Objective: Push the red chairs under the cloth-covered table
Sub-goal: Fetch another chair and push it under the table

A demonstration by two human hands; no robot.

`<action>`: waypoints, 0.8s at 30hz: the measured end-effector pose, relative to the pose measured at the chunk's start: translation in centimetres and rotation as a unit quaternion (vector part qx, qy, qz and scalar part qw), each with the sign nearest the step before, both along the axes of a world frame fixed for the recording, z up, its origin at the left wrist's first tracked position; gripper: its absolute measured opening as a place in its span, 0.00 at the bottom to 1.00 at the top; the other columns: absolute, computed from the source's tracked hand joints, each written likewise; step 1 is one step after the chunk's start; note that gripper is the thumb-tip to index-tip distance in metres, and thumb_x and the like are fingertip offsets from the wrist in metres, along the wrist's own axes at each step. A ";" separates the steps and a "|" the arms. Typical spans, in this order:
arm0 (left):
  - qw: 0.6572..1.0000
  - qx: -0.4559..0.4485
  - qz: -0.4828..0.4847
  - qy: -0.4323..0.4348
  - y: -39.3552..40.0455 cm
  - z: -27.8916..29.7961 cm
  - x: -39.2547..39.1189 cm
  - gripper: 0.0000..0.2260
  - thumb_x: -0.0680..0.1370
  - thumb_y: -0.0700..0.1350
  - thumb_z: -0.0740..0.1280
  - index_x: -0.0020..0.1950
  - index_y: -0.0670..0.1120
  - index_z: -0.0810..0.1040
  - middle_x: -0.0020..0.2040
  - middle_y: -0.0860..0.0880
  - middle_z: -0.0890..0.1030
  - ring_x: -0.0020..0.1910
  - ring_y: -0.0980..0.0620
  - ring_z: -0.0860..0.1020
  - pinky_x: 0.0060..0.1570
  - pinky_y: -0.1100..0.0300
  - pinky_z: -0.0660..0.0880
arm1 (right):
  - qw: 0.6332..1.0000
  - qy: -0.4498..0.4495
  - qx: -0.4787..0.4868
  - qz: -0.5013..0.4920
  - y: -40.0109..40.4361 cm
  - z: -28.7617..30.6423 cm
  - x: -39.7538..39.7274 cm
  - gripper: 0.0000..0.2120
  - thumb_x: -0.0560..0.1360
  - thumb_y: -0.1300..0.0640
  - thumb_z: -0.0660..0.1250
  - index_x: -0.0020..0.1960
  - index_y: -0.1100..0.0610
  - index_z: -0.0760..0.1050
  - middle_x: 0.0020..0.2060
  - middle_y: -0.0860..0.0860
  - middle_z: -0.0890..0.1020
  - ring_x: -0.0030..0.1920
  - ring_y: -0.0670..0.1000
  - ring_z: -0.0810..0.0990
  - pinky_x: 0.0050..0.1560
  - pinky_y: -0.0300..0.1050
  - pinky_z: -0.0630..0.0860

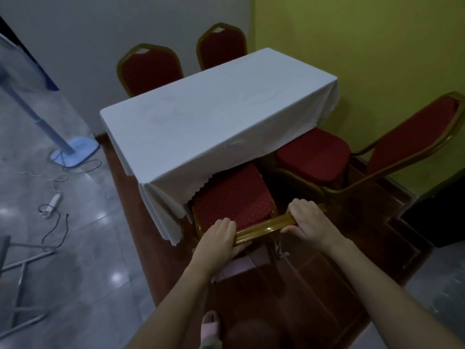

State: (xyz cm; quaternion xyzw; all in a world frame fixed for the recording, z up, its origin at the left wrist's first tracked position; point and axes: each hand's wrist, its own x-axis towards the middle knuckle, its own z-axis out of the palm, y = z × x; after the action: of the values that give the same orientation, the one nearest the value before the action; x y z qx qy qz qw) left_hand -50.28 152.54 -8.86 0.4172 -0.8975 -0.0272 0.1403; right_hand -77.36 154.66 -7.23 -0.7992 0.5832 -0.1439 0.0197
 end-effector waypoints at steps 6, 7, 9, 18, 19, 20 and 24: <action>0.997 -0.057 -0.017 0.045 -2.2 -0.9 -1.9 0.21 0.79 0.62 0.57 0.38 0.46 0.69 0.34 0.51 0.71 0.31 0.53 0.69 0.30 0.60 0.69 | 1.000 -0.018 -0.021 0.011 -2.4 -0.7 -2.1 0.32 0.73 0.28 0.43 0.40 0.56 0.68 0.35 0.48 0.70 0.35 0.48 0.67 0.40 0.43 0.67; 0.997 -0.054 -0.012 0.053 -2.3 -1.1 -2.2 0.22 0.79 0.62 0.57 0.37 0.46 0.69 0.34 0.51 0.71 0.31 0.53 0.69 0.30 0.59 0.69 | 0.999 -0.026 -0.032 0.008 -2.6 -1.0 -2.4 0.33 0.73 0.29 0.42 0.40 0.57 0.69 0.35 0.49 0.70 0.34 0.48 0.68 0.38 0.44 0.67; 0.997 -0.056 -0.010 0.059 -2.2 -1.6 -2.3 0.22 0.79 0.63 0.56 0.37 0.46 0.70 0.34 0.50 0.71 0.31 0.53 0.70 0.30 0.59 0.70 | 0.998 -0.038 -0.055 0.012 -2.8 -1.4 -2.5 0.34 0.74 0.29 0.43 0.39 0.58 0.70 0.33 0.50 0.71 0.33 0.49 0.69 0.36 0.44 0.67; 0.995 -0.066 0.003 0.072 -2.0 -1.3 -2.2 0.22 0.77 0.64 0.60 0.36 0.46 0.69 0.33 0.51 0.71 0.30 0.55 0.68 0.30 0.62 0.66 | 0.997 -0.071 -0.040 0.012 -2.6 -1.8 -2.5 0.33 0.74 0.29 0.46 0.40 0.58 0.71 0.35 0.50 0.72 0.35 0.49 0.70 0.38 0.45 0.68; 0.996 -0.057 0.005 0.069 -1.9 -1.3 -2.3 0.22 0.77 0.64 0.60 0.37 0.46 0.69 0.33 0.51 0.71 0.30 0.55 0.68 0.30 0.62 0.67 | 0.997 -0.069 -0.042 0.014 -2.6 -1.9 -2.6 0.34 0.74 0.29 0.46 0.40 0.58 0.71 0.34 0.50 0.72 0.34 0.49 0.70 0.37 0.45 0.68; 0.996 -0.051 0.003 0.067 -1.8 -1.3 -2.3 0.22 0.76 0.64 0.61 0.37 0.46 0.69 0.33 0.51 0.71 0.30 0.55 0.68 0.30 0.62 0.67 | 0.996 -0.065 -0.052 0.013 -2.5 -2.1 -2.7 0.34 0.74 0.29 0.46 0.39 0.59 0.72 0.34 0.50 0.72 0.34 0.50 0.70 0.37 0.45 0.69; 0.997 -0.046 0.021 0.057 -1.8 -0.8 -2.6 0.21 0.76 0.64 0.61 0.37 0.46 0.69 0.34 0.51 0.71 0.31 0.56 0.66 0.34 0.66 0.62 | 0.993 -0.066 -0.076 0.064 -3.4 -2.1 -3.3 0.34 0.75 0.31 0.47 0.37 0.60 0.73 0.32 0.52 0.73 0.32 0.51 0.71 0.34 0.45 0.69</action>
State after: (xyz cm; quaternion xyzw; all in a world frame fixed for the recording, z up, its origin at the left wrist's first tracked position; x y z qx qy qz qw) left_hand -52.91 150.78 -9.63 0.4268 -0.8793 -0.0063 0.2112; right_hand -80.65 151.29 -9.30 -0.8228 0.5158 -0.2386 0.0058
